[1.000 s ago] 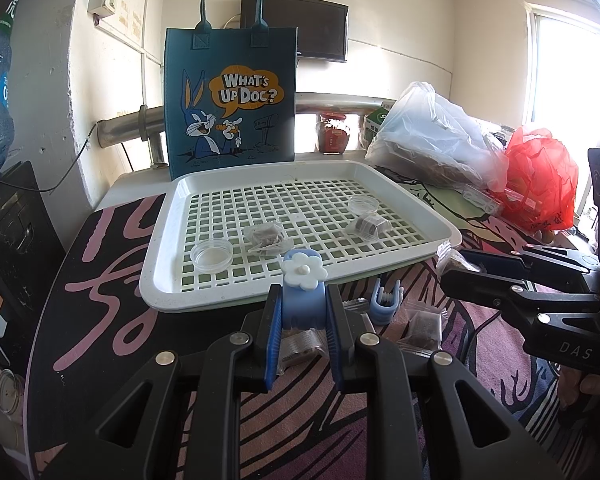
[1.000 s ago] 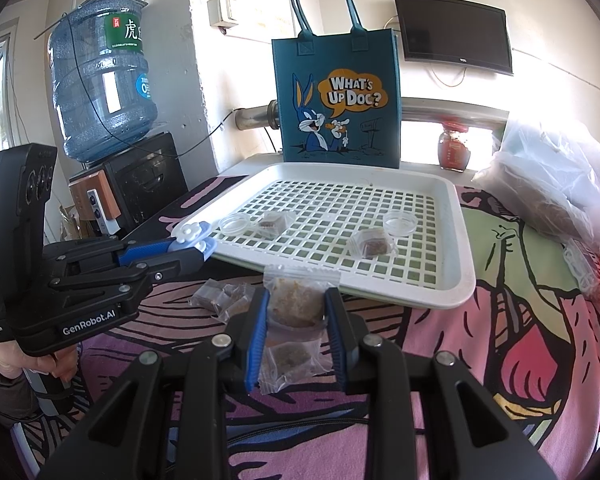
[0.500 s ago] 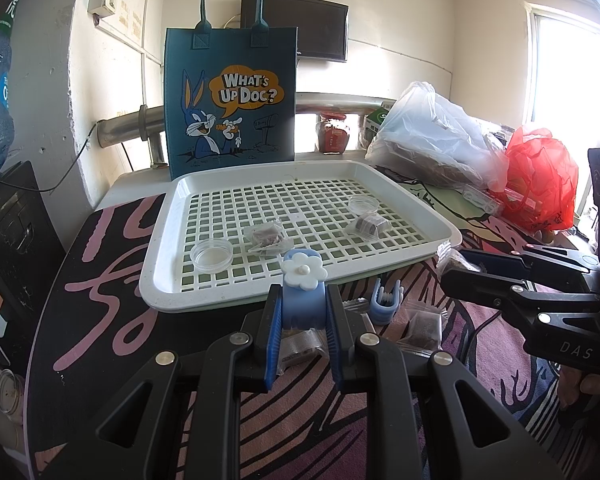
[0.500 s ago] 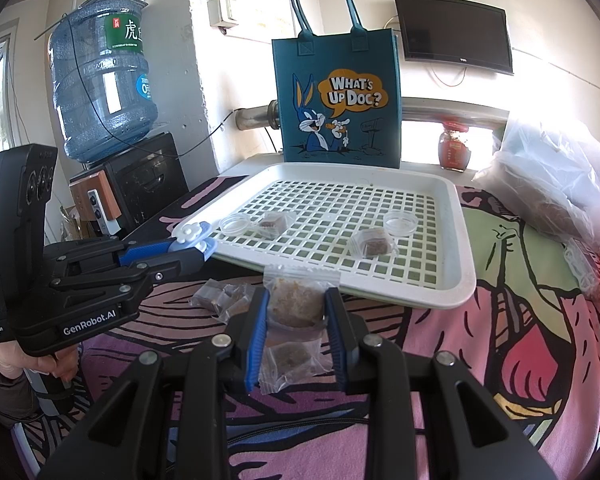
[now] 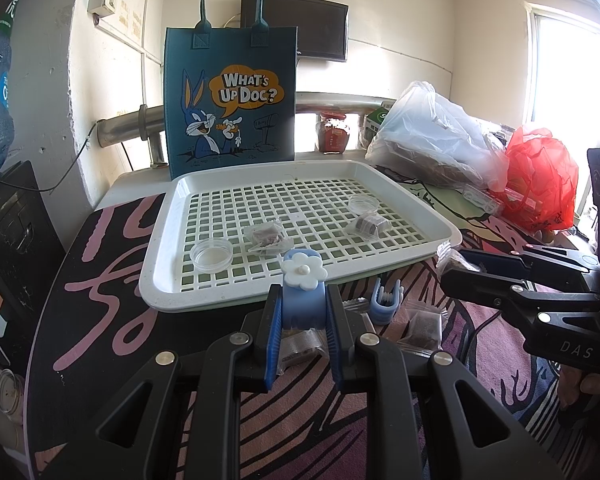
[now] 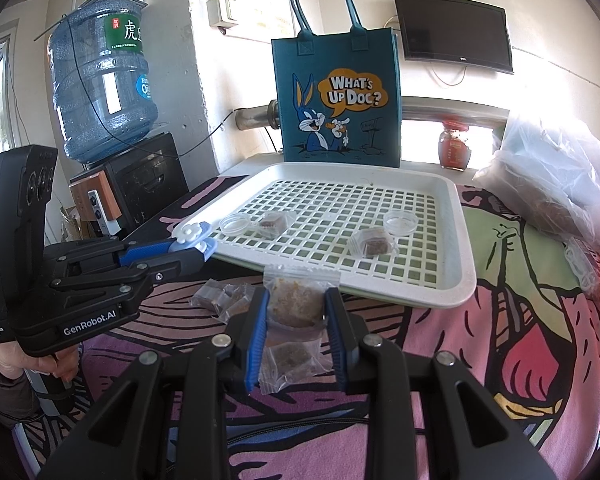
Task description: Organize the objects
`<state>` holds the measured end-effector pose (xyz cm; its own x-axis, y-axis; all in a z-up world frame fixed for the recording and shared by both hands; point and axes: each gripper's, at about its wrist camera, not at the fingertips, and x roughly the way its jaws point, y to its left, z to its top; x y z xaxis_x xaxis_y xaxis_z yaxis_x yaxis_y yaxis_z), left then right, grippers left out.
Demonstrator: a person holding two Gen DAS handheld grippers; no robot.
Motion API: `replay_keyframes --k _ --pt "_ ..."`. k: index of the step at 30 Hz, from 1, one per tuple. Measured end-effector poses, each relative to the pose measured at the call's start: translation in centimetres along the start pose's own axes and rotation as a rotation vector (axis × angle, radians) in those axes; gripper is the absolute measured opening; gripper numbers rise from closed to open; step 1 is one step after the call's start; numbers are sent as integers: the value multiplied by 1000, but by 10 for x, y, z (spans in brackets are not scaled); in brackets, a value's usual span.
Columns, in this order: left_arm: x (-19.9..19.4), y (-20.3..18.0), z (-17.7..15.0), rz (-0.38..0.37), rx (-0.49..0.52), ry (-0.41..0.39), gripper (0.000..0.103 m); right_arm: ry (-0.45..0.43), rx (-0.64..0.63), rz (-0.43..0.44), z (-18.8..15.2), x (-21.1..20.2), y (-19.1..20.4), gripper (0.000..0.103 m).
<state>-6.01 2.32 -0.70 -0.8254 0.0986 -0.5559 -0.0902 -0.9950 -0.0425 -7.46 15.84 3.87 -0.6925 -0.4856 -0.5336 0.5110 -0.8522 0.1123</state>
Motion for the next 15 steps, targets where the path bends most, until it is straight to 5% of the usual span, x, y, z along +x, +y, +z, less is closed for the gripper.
replay_keyframes --k 15 --pt "0 0 0 0 1 0 19 -2 2 1 0 -1 1 28"
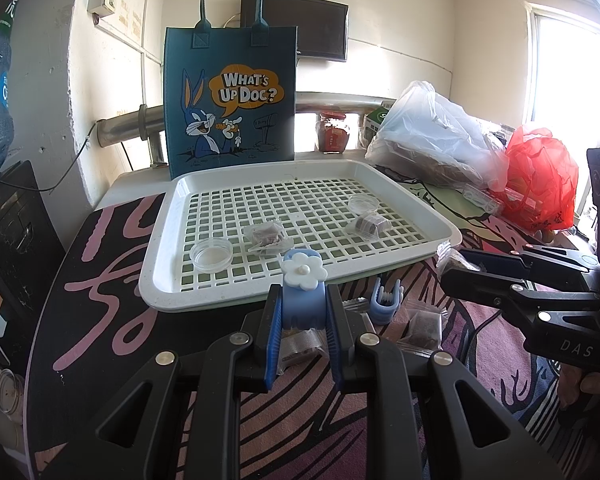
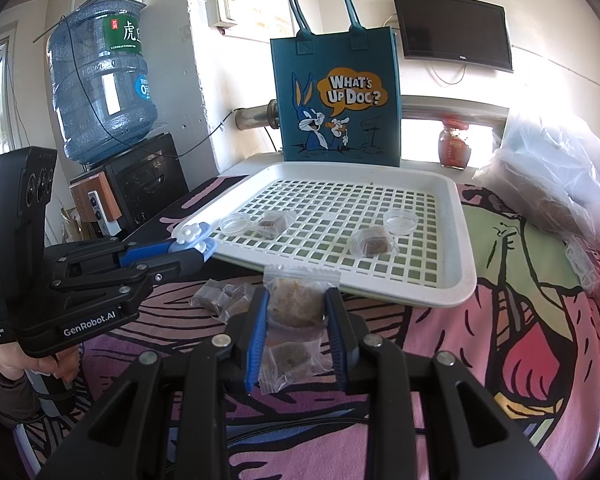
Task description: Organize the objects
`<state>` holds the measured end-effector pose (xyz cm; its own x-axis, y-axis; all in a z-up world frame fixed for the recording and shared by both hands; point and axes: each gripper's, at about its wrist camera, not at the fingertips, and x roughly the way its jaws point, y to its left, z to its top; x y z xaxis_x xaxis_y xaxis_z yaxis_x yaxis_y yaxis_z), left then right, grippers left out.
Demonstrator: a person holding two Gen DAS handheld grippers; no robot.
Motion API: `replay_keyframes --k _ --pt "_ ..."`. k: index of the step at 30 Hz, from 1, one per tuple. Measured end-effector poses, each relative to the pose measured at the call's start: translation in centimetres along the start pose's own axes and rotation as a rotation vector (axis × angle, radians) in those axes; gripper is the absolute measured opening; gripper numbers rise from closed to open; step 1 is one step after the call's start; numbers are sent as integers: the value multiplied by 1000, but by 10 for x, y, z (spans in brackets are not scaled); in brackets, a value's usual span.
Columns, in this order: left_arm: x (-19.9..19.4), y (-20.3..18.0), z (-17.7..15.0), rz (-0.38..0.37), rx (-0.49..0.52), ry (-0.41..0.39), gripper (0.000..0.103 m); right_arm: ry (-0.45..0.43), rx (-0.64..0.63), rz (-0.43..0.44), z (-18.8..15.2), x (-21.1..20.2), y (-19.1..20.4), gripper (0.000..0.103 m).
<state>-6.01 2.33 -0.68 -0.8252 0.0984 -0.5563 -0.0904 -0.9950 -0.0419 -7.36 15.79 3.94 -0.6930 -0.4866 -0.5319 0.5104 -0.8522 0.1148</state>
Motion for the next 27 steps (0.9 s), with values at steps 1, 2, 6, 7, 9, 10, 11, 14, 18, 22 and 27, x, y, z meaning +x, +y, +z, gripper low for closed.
replay_keyframes --k 1,2,6,7,9,10,11,14,18,22,27 --pt "0 0 0 0 0 0 19 0 0 0 0 0 0 28" --pt "0 0 0 0 0 -1 19 0 0 1 0 0 0 28" --pt "0 0 0 0 0 -1 19 1 1 2 0 0 1 28" --pt "0 0 0 0 0 -1 19 0 1 2 0 0 1 28" --pt "0 0 0 0 0 -1 19 0 2 2 0 0 1 28" --pt "0 0 0 0 -1 -1 19 0 2 2 0 0 1 28" --pt "0 0 0 0 0 0 19 0 2 2 0 0 1 28" --pt "0 0 0 0 1 -1 19 -1 4 3 0 -1 0 28" --pt "0 0 0 0 0 0 19 -2 5 3 0 -1 0 28" --pt "0 0 0 -1 0 0 19 -1 5 4 0 -1 0 28" --pt "0 0 0 -1 0 0 19 -1 6 4 0 0 0 28"
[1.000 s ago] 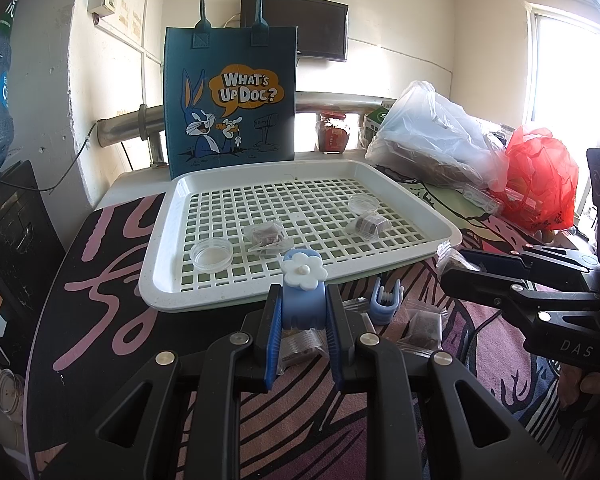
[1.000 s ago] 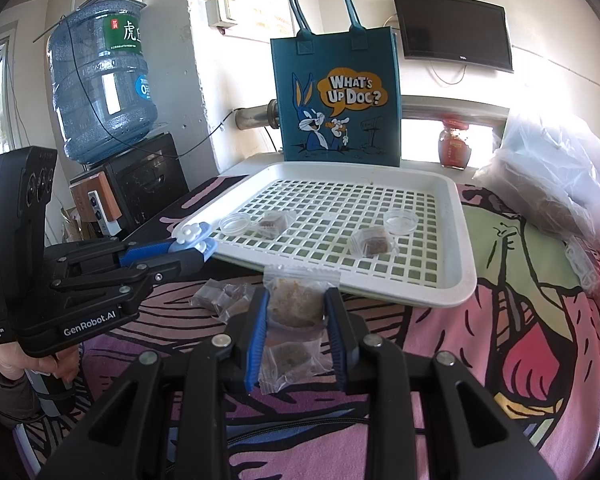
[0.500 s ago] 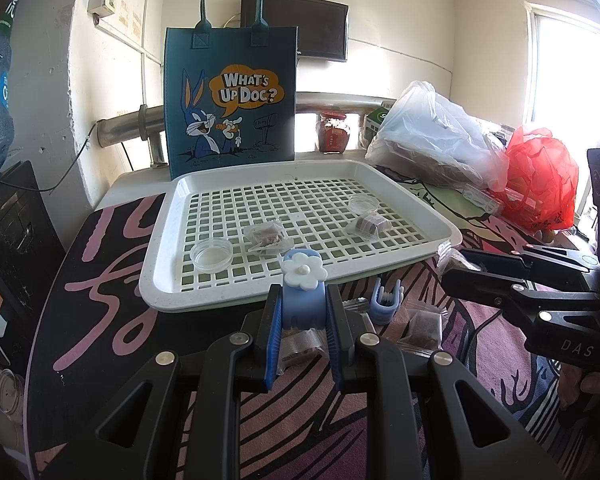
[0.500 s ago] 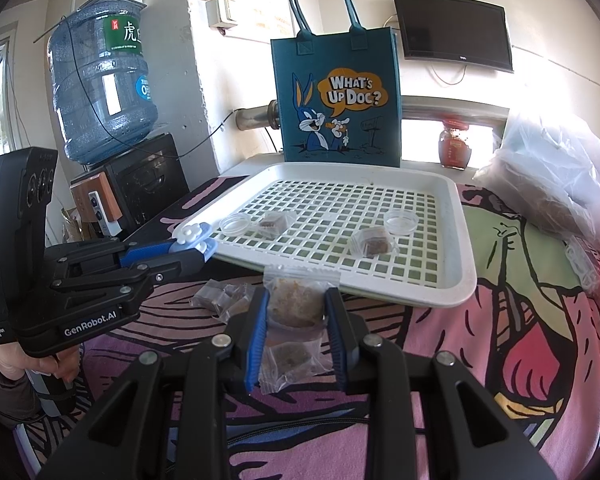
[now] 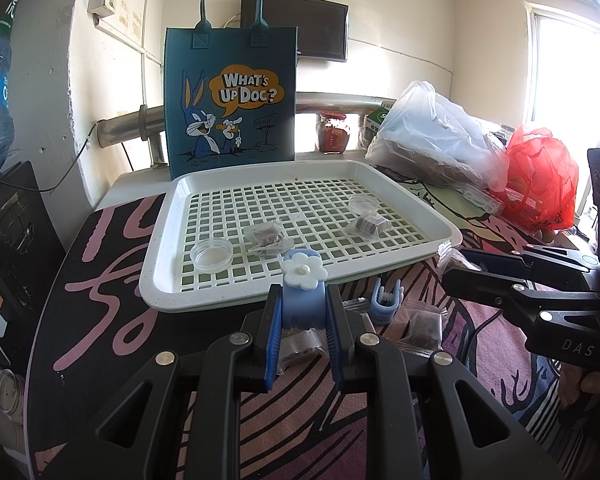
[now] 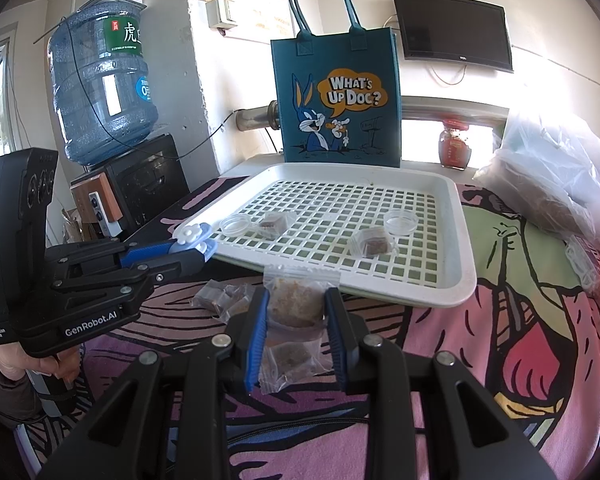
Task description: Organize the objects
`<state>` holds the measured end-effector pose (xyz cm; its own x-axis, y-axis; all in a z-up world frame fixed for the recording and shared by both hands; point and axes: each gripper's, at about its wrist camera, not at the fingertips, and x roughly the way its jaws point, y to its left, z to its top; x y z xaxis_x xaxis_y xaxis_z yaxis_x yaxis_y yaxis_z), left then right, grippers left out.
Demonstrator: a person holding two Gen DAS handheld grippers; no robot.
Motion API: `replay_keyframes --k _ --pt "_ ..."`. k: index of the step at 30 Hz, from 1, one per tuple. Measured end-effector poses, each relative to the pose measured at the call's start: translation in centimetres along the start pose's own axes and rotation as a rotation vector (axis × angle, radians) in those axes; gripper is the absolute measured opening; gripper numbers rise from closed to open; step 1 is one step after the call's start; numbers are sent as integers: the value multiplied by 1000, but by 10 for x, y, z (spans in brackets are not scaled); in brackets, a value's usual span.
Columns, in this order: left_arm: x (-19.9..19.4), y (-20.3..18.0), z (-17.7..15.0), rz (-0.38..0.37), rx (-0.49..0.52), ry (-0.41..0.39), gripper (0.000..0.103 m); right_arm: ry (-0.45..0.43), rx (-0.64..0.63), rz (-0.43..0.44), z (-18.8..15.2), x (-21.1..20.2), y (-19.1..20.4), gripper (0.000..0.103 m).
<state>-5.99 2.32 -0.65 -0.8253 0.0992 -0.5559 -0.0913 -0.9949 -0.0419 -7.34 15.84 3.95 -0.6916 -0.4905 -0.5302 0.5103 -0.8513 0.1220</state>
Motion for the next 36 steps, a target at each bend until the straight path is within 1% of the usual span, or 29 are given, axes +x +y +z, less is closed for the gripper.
replay_keyframes --k 12,18,19,21,25,27,28,30,31,33,36 --pt "2 2 0 3 -3 11 19 1 5 3 0 0 -1 28" --pt "9 12 0 -19 -40 48 19 23 75 19 0 4 -15 28" --pt "10 12 1 -17 -27 56 19 30 85 17 0 5 -16 28" --pt "7 17 8 -11 -13 55 19 44 91 6 1 6 -19 28" --pt "4 40 39 -21 -15 40 19 32 100 33 18 -5 -27 28" --pt "13 49 55 0 1 44 19 20 72 12 35 -8 -31 28" --pt "21 54 62 5 1 60 19 14 58 2 44 -7 -33 28" --pt "44 65 74 -8 -32 112 19 20 40 -3 64 3 -37 28" --pt "57 70 79 -5 -48 133 19 35 44 0 74 12 -40 28" --pt "79 77 87 9 -72 150 19 78 58 14 89 35 -47 28" --pt "112 86 91 28 -113 180 19 150 73 3 102 78 -53 28"
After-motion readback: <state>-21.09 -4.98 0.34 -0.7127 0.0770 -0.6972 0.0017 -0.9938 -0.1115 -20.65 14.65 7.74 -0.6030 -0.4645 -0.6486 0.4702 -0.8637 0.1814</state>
